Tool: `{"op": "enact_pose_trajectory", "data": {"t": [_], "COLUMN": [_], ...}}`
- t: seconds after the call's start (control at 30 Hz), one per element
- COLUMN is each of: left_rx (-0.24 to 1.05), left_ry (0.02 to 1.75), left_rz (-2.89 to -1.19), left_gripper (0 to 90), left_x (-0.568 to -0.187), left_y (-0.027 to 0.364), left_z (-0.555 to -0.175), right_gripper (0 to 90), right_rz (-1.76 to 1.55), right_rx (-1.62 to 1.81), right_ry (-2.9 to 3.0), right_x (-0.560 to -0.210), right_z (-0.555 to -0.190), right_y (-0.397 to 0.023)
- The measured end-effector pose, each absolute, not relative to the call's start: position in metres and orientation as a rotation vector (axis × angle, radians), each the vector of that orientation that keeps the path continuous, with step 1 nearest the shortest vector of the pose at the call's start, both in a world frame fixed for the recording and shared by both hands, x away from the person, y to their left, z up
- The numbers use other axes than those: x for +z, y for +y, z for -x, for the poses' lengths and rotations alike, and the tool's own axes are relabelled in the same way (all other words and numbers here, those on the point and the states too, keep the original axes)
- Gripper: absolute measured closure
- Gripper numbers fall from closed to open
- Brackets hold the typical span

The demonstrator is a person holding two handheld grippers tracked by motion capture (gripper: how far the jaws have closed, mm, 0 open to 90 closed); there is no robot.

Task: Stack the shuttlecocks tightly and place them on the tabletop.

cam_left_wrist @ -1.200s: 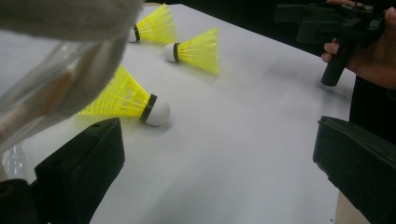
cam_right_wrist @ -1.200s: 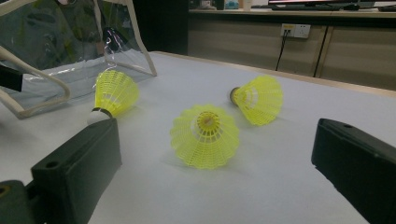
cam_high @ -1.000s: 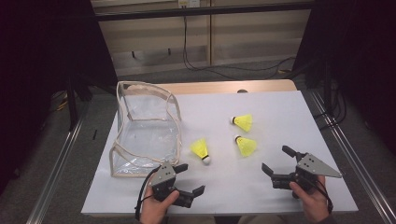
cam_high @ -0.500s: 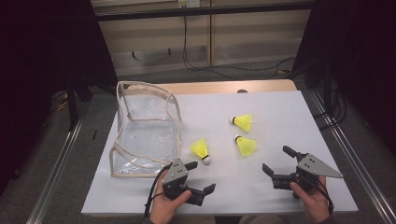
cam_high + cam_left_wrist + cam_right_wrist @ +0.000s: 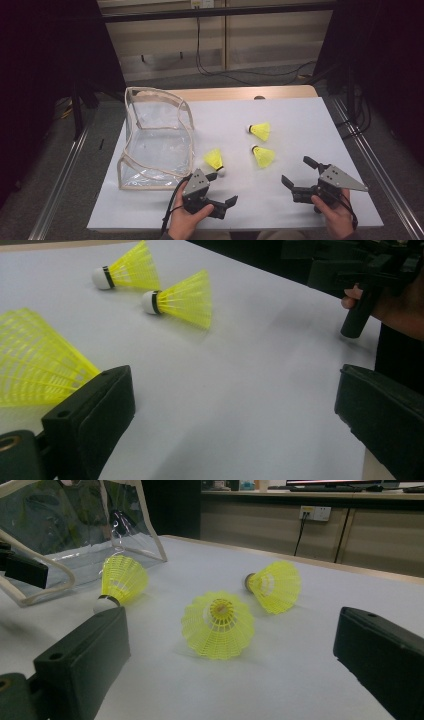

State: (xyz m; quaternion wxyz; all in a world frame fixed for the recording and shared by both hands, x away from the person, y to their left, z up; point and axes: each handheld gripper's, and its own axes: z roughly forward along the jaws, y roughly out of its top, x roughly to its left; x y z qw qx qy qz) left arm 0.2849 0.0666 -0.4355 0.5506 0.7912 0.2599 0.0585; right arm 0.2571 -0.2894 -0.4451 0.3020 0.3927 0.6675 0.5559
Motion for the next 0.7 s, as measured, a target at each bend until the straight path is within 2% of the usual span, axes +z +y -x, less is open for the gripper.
{"op": "enact_pose_trajectory", "data": {"t": [0.7], "left_rx": [0.157], "left_ry": [0.64], "left_rz": [-1.886], "left_gripper": [2.7], "left_x": [-0.421], "left_y": [0.018], "left_z": [-0.299], "right_gripper": [0.8], "right_rz": [-1.045], "right_rx": [1.472], "right_ry": [1.771], "right_x": [-0.444], "right_z": [-0.256], "right_y": [-0.29]}}
